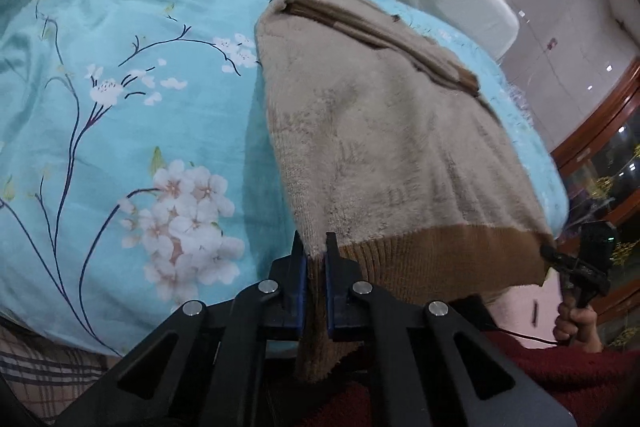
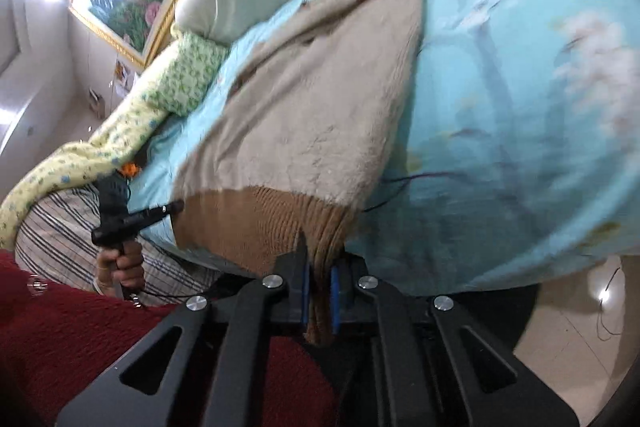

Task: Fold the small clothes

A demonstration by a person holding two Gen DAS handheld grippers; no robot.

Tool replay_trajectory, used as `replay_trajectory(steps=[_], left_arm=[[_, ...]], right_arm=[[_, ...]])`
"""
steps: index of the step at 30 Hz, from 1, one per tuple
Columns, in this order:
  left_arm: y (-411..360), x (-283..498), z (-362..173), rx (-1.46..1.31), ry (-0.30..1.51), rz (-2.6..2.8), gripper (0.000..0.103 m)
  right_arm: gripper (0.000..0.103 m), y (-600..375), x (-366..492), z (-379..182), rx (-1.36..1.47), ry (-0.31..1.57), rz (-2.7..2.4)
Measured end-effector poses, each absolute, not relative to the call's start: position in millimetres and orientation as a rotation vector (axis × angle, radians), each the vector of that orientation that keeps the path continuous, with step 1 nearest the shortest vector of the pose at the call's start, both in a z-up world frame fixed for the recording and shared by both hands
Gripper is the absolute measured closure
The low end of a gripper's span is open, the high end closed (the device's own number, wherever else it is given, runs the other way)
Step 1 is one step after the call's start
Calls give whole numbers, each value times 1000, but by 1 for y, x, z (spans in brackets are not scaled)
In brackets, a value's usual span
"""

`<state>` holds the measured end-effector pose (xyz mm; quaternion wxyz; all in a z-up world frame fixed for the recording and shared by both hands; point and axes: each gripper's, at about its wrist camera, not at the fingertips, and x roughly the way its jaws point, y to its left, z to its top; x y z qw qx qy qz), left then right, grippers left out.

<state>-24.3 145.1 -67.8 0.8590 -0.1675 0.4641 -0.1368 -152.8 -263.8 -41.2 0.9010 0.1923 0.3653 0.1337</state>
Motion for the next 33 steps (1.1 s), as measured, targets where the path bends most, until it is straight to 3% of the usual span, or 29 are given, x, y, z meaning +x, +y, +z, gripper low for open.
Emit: replay_trajectory(steps=[7,11,12,13,15,16,17,18,19,20,33], left_arm=[[147,-20,-84,-341,1068,-271,92],[146,-15,-89,-375,1095,-281,84],[146,-13,-89,-385,1100,-283,83],[146,-14,-90,-388,1101,-285,82],[142,-11,-90,-378,1101,-289,85],[141,-11,-89,-367,1100,-294,86],[139,-13,-87,-353,1095,-299,93],[138,-13,-86,-346,1091,-310,97],[136,-13,-85,-343,1084,-318,97],[136,-14,-81,-339,1066,-328,97],[150,24,-10,-531,746,-444,98]], right_arm=[[96,-252,-136,-51,378,835,343],[90,-255,-124,-67,417,872,309],[80,-258,-123,-70,430,876,298],[62,-261,-121,-73,452,871,293],[44,-264,-119,-74,474,847,303],[44,-262,-118,-74,469,831,316],[47,-259,-118,-73,457,829,328],[63,-255,-116,-74,448,839,350],[88,-251,-115,-74,433,850,354],[91,-250,-116,-73,424,856,355],[94,-263,-106,23,535,561,592]])
